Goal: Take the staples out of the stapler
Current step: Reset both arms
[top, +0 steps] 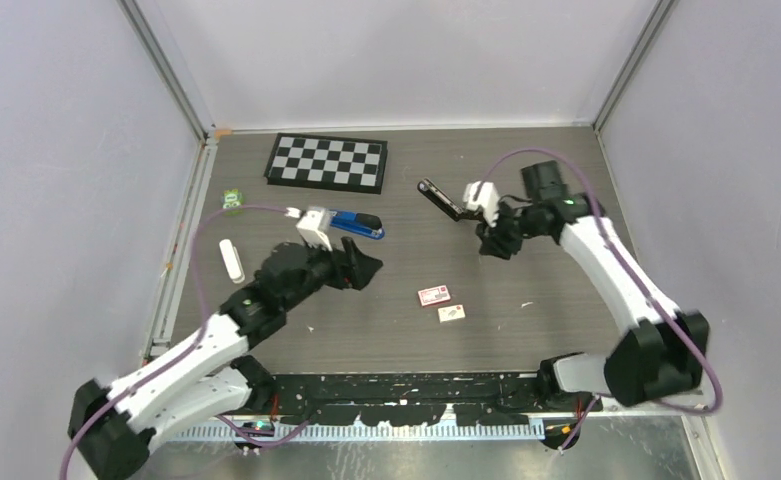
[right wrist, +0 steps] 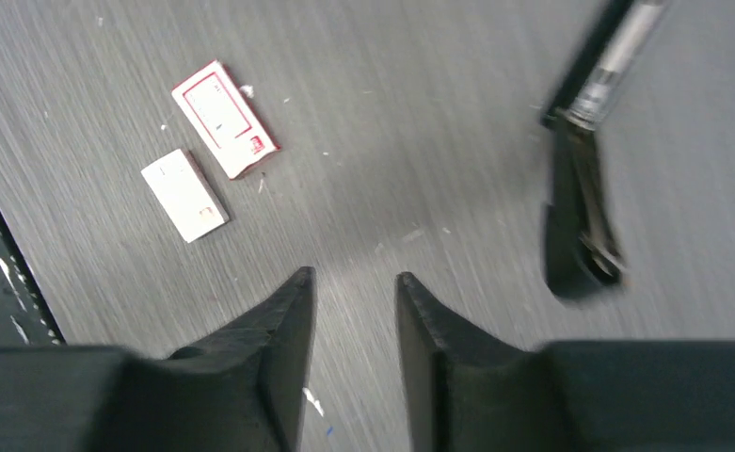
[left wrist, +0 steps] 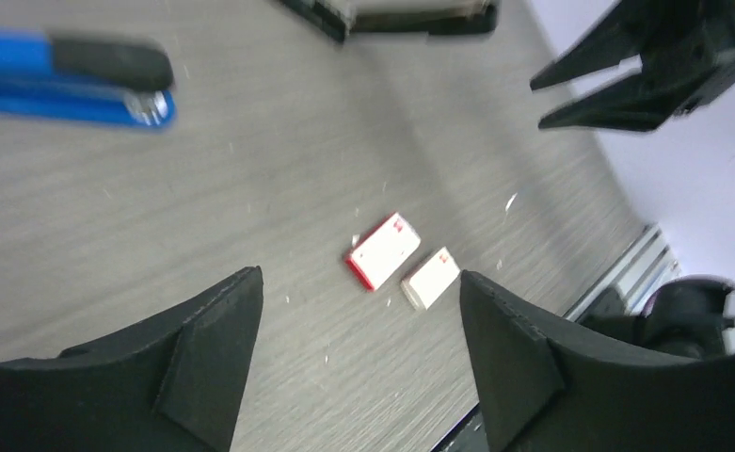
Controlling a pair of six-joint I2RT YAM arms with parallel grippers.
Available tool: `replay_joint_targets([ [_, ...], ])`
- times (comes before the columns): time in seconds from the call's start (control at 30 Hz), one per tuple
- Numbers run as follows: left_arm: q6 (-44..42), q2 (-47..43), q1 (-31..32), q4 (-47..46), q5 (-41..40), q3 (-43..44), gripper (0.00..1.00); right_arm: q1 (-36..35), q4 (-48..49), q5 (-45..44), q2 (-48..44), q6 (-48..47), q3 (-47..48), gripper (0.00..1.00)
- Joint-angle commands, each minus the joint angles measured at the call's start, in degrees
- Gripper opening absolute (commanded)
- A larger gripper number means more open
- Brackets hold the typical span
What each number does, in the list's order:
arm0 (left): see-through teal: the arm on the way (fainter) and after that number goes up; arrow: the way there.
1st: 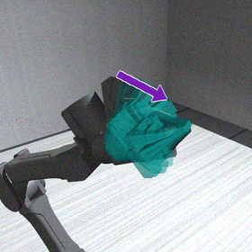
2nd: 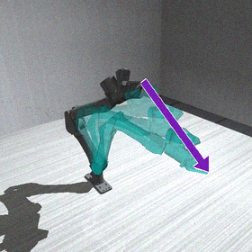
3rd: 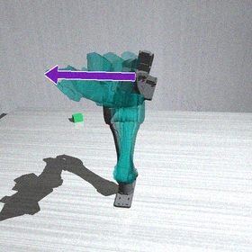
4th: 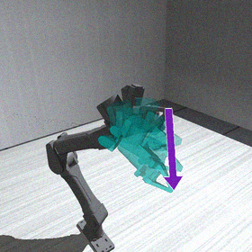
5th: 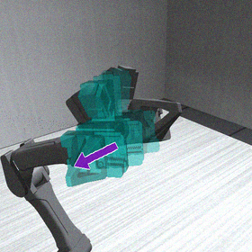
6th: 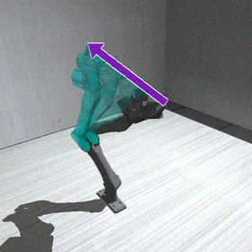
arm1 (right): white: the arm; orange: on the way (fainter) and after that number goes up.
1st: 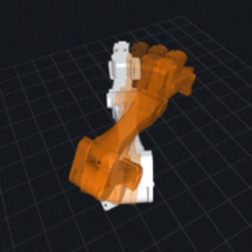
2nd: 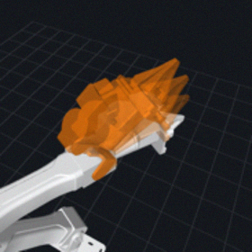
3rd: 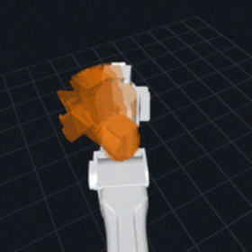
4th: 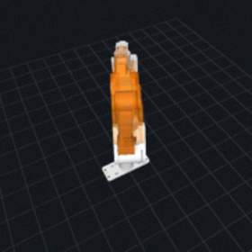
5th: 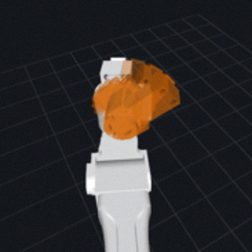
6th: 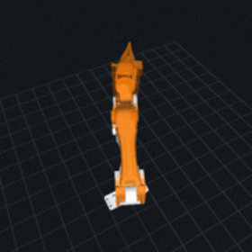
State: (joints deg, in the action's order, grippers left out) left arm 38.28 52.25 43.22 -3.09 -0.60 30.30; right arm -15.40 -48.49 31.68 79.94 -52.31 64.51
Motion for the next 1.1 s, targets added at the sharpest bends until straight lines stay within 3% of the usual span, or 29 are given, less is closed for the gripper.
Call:
replay_joint_targets([
  [0.0,-15.97,-10.76,-5.14,15.90,-0.41,9.14,0.84,3.95,-4.26,5.62,-14.18,3.13,3.30,0.50],
  [0.1,-19.28,-12.08,-11.03,22.82,6.23,16.56,0.92,6.41,-4.88,4.83,-22.23,8.72,5.85,0.73],
  [0.2,-20.59,-10.75,-17.25,27.19,13.69,22.72,0.94,8.51,-6.64,2.23,-24.84,16.85,12.03,0.95],
  [0.23,-20.81,-10.14,-18.98,27.91,15.88,24.25,0.95,8.81,-6.82,1.12,-25.26,19.92,14.29,0.99],
  [0.37,-20.82,-9.02,-22.19,29.76,21.71,29.06,0.97,10.25,-5.49,-0.63,-27.07,35.65,19.60,0.99],
  [0.6,-20.33,-12.81,-22.22,32.21,21.99,32.49,1.00,16.80,-3.45,14.87,-30.18,45.29,20.05,1.00],
  [0.87,-20.17,-16.59,-22.22,35.34,22.54,33.43,1.00,21.17,-0.95,25.00,-29.91,50.57,19.15,1.00],
  [1.07,-18.29,-19.41,-22.22,34.25,23.45,30.78,1.00,23.41,-2.68,29.70,-29.85,47.97,18.92,1.00],
])
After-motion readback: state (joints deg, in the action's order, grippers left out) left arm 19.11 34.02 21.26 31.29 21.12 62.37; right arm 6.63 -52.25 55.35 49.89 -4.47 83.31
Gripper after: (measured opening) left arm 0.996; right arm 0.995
